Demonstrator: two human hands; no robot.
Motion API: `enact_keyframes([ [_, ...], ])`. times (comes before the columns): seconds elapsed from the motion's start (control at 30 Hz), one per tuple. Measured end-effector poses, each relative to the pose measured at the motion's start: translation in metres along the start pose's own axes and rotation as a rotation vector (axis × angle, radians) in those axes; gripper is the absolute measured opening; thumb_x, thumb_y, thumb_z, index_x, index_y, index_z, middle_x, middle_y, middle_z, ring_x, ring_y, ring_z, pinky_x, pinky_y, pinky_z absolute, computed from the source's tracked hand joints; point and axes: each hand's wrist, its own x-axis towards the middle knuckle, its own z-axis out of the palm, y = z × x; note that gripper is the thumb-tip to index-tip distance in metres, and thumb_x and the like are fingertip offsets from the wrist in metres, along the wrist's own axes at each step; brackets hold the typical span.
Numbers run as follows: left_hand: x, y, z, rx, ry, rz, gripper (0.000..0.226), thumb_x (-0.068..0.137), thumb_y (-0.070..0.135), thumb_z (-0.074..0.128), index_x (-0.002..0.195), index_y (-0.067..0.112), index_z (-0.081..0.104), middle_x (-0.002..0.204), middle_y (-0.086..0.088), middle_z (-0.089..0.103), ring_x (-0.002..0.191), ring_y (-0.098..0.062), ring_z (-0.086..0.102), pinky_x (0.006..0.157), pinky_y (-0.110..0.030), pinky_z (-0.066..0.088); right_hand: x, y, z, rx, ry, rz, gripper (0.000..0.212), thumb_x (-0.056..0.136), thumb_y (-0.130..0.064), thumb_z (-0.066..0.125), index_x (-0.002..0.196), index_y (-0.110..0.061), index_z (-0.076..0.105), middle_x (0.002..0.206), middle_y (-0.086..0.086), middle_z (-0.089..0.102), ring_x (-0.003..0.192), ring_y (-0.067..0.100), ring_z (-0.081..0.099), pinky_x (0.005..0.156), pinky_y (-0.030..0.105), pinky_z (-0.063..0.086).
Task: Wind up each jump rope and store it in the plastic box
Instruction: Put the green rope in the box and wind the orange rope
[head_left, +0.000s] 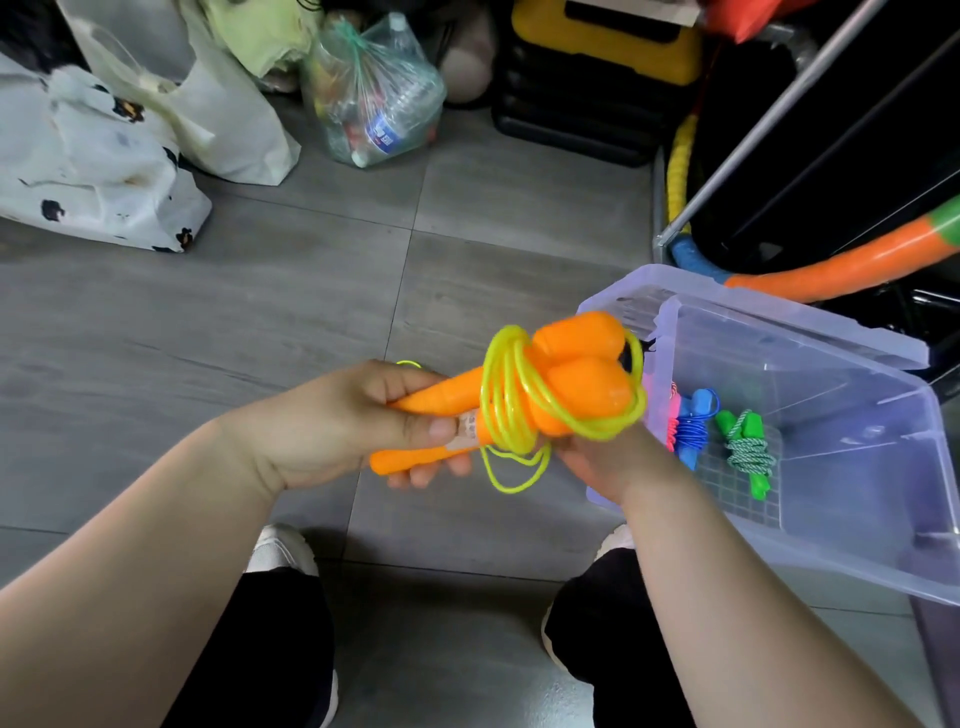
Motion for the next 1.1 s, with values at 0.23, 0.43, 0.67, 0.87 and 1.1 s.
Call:
enact_keyframes([
  [0.23,0.012,-0.001,0.011,0.001,0.203,-0.023,0.019,0.061,0.032,0.069,0.071,0.016,0.068,0.063,-0.001,0.067,0.047,-0.008,0.05,0.041,-0.017,0.039,0.012,0.027,0.031,-0.754,0.049,0.049,0.039,0.094,-0.019,0.036,0.056,-0.024,0.046,0.046,-0.006,0.056,0.039,0.003,0.044,0.052,0.021,0.036],
  [0.43,0.01,0.002,0.004,0.191,0.401,-0.075,0.018,0.07,0.029,0.062,0.076,0.012,0.062,0.061,0.003,0.067,0.044,-0.004,0.05,0.04,-0.016,0.04,0.011,0.024,0.039,-0.923,-0.005,0.043,0.037,0.094,-0.031,0.037,0.058,-0.027,0.04,0.063,-0.005,0.052,0.072,0.014,0.049,0.068,0.025,0.035],
  [0.67,0.01,-0.008,-0.017,0.522,0.756,-0.206,0.025,0.08,0.027,0.066,0.087,0.02,0.042,0.072,-0.004,0.068,0.049,-0.012,0.055,0.044,-0.022,0.041,0.005,0.016,0.036,-1.062,-0.008,-0.007,0.021,0.089,-0.023,0.05,0.106,-0.014,0.059,0.082,0.003,0.054,0.081,0.024,0.051,0.064,0.025,0.033],
  [0.87,0.012,-0.012,-0.014,0.753,0.82,-0.279,0.03,0.078,0.022,0.068,0.093,0.013,0.043,0.075,-0.006,0.056,0.059,-0.029,0.059,0.052,-0.024,0.037,0.0,0.01,0.041,-1.269,-0.065,-0.103,0.029,0.09,-0.023,0.047,0.117,-0.018,0.056,0.109,0.01,0.063,0.102,0.028,0.054,0.068,0.024,0.029],
  [1.1,0.01,-0.019,-0.01,0.774,0.267,-0.327,0.027,0.069,0.015,0.075,0.071,0.029,0.052,0.069,0.002,0.067,0.041,-0.009,0.053,0.047,-0.016,0.041,-0.004,-0.001,0.029,-1.162,-0.106,-0.169,0.018,0.082,-0.017,0.058,0.097,-0.019,0.069,0.096,0.007,0.069,0.085,0.021,0.057,0.07,0.029,0.041],
])
